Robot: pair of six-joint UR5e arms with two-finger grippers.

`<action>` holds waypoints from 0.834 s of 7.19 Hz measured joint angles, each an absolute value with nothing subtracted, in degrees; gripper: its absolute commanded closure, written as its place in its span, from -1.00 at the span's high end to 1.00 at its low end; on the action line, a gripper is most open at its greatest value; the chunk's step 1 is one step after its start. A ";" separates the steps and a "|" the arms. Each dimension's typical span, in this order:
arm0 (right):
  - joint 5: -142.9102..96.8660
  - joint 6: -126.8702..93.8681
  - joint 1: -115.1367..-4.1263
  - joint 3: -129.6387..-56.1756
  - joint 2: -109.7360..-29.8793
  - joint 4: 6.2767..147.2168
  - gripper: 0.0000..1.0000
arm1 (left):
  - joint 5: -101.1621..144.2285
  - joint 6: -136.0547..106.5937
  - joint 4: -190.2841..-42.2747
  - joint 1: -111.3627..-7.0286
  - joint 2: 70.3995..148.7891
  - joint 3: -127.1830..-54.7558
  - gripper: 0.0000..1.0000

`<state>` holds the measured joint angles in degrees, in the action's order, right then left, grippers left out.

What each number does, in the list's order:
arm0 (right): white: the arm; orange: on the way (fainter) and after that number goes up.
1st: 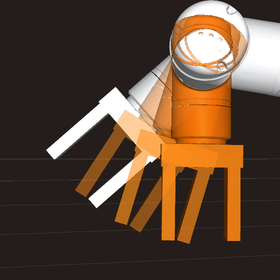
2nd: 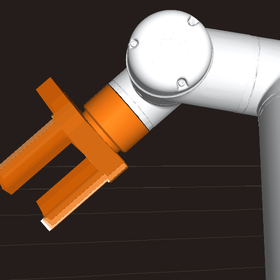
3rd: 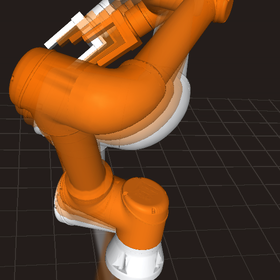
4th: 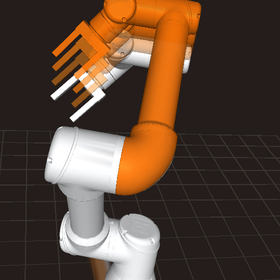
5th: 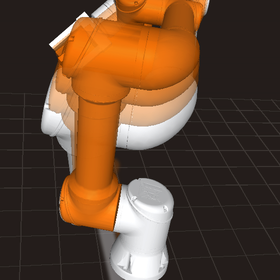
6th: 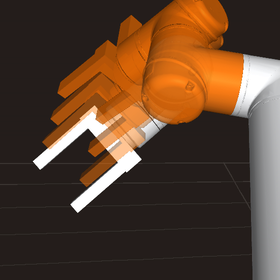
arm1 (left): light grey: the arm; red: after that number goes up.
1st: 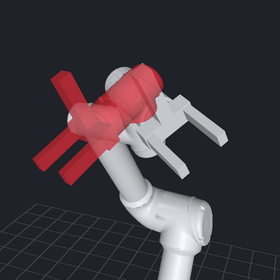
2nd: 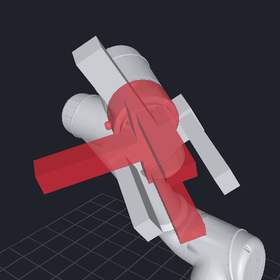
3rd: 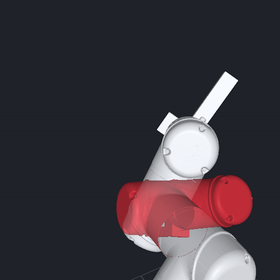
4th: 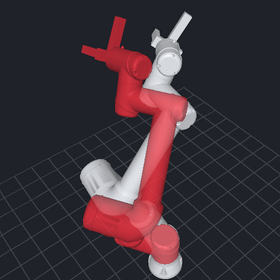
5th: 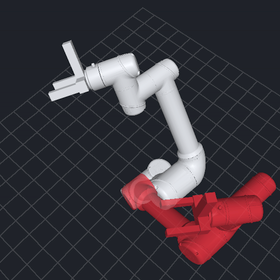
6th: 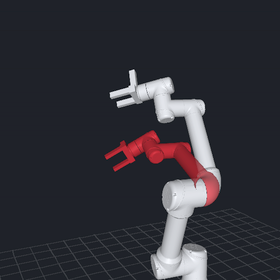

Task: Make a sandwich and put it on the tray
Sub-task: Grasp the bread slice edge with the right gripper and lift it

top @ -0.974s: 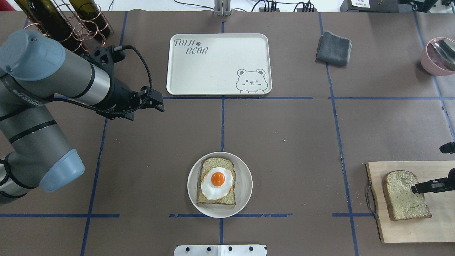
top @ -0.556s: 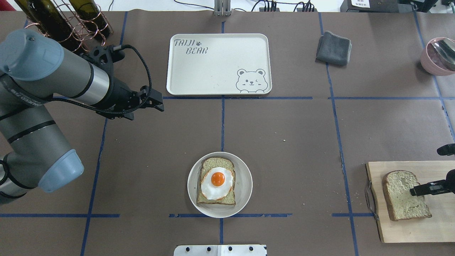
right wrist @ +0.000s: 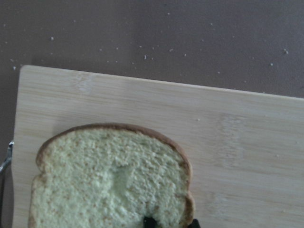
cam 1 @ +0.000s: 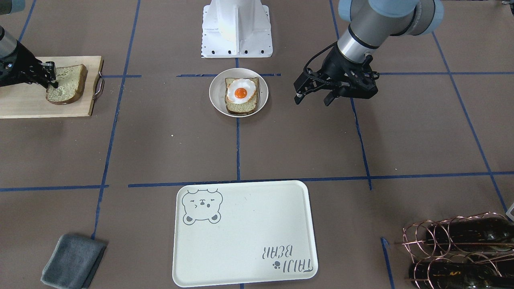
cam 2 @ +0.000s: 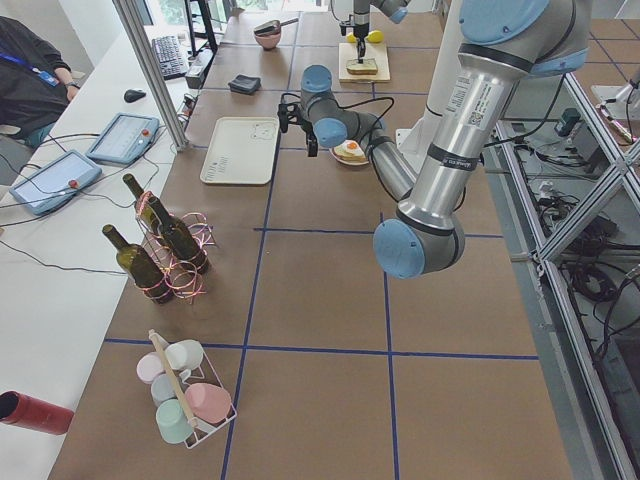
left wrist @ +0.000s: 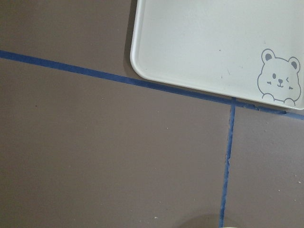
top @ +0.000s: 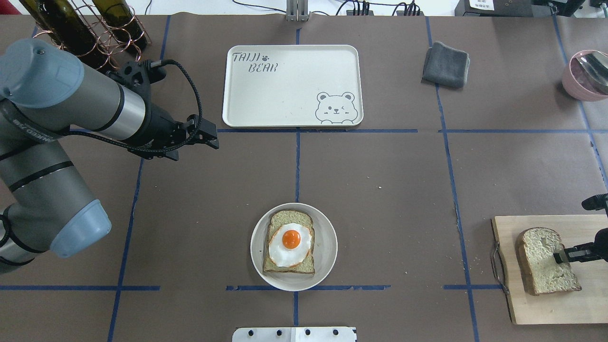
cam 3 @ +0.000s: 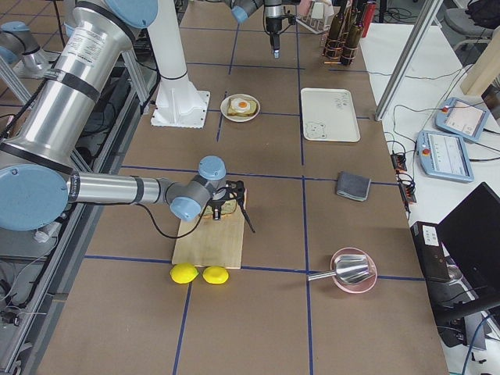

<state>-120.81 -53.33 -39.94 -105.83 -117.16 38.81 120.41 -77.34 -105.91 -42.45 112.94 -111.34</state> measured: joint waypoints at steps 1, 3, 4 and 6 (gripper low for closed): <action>-120.91 -53.27 -39.95 -105.89 -117.15 38.72 -1.00 | 120.41 -77.34 -105.91 -42.45 112.94 -111.31 1.00; -121.37 -53.24 -40.13 -106.92 -117.09 38.57 -1.00 | 120.41 -77.34 -105.89 -42.45 112.94 -111.19 1.00; -122.09 -53.26 -40.67 -108.24 -117.24 38.42 -1.00 | 120.41 -77.34 -105.85 -42.45 112.95 -111.16 1.00; -128.00 -53.30 -46.31 -111.10 -116.26 37.87 -1.00 | 120.41 -77.34 -105.82 -42.45 112.98 -111.09 1.00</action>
<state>-128.00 -53.30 -46.31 -111.10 -116.26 37.87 120.41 -77.34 -105.82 -42.45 112.98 -111.09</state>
